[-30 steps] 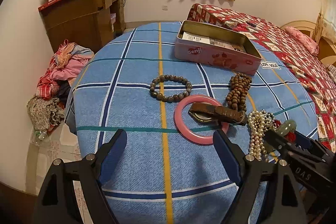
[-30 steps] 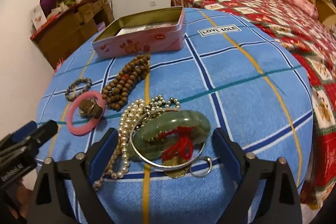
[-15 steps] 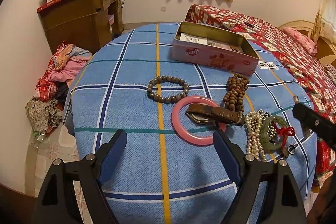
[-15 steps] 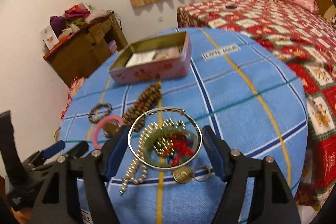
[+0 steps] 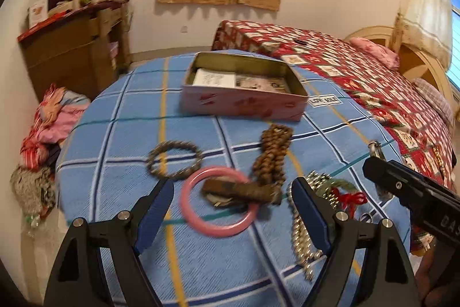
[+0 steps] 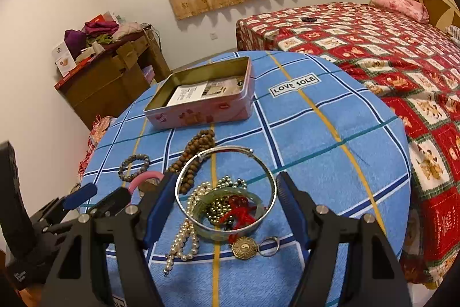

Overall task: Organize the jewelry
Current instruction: 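Grasp the silver bangle with the right tool while the left tool approaches the brown watch, then grasp the brown leather watch with the left tool while the right tool lifts the silver bangle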

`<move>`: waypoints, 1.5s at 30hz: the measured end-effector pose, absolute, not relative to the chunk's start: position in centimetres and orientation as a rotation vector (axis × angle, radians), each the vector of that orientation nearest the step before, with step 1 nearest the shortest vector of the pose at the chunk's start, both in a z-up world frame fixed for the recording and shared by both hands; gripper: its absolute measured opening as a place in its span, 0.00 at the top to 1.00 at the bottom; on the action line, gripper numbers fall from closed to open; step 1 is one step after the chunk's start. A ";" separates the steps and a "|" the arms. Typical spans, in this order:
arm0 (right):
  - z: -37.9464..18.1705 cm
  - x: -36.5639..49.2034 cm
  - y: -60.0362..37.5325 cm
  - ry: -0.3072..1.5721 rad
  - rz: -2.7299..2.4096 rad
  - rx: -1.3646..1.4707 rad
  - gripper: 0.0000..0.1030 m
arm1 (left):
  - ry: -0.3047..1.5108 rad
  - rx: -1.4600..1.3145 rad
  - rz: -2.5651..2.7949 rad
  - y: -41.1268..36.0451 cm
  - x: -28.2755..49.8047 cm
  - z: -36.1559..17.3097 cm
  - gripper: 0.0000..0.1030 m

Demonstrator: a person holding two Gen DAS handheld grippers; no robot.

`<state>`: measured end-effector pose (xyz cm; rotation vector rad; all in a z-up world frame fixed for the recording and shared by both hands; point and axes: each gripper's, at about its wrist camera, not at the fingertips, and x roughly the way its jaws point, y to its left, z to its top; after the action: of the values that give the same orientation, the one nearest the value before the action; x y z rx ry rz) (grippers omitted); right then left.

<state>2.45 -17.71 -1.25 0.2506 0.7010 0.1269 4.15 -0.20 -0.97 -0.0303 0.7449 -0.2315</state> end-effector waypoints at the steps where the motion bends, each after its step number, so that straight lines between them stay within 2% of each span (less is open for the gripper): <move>1: -1.2 2.4 -17.8 0.700 0.124 0.248 0.29 | 0.753 -0.017 -0.232 -0.7 4.5 -1.2 0.18; 9: -1.5 2.5 -18.7 0.701 0.120 0.277 0.29 | 0.834 0.095 -0.159 -4.2 6.3 -3.8 0.20; 10: -1.5 2.5 -18.8 0.702 0.120 0.279 0.29 | 0.836 0.124 -0.143 -4.2 6.5 -4.1 0.34; 14: -1.5 2.5 -19.1 0.691 0.121 0.280 0.31 | 0.833 0.102 -0.169 -2.9 6.5 -4.0 0.47; 15: -1.6 2.5 -19.0 0.690 0.124 0.273 0.31 | 0.818 0.098 -0.184 -2.7 6.4 -3.6 0.55; 18: -2.1 2.8 -19.2 0.703 0.123 0.277 0.34 | 0.798 0.082 -0.206 -2.0 6.2 -3.0 0.57; 23: -3.0 2.6 -20.9 0.733 0.115 0.318 0.34 | 0.780 -0.032 -0.264 0.9 5.5 -2.5 0.57; 25: -3.5 2.3 -21.1 0.755 0.125 0.313 0.34 | 0.759 -0.073 -0.285 2.2 4.9 -2.2 0.64; 27: -3.9 2.2 -21.0 0.772 0.135 0.302 0.31 | 0.731 -0.087 -0.312 3.0 4.3 -1.7 0.67; 30: -4.6 2.2 -20.2 0.791 0.149 0.273 0.27 | 0.715 -0.060 -0.313 3.9 3.7 -1.4 0.67; 39: -4.5 2.0 -20.3 0.797 0.137 0.279 0.27 | 0.754 -0.014 -0.236 4.8 4.1 -2.6 0.67; 41: -4.4 1.9 -20.3 0.793 0.135 0.270 0.27 | 0.750 -0.013 -0.265 4.5 3.8 -2.4 0.65; 43: -4.5 1.8 -20.1 0.792 0.134 0.253 0.26 | 0.758 0.015 -0.301 3.8 3.4 -2.3 0.55; 45: -4.6 1.8 -19.9 0.797 0.131 0.229 0.26 | 0.772 0.043 -0.315 3.1 3.2 -2.7 0.54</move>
<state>1.83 -19.94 -4.63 0.2291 0.7968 0.1311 3.21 3.09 -2.69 0.0426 0.7722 -0.3150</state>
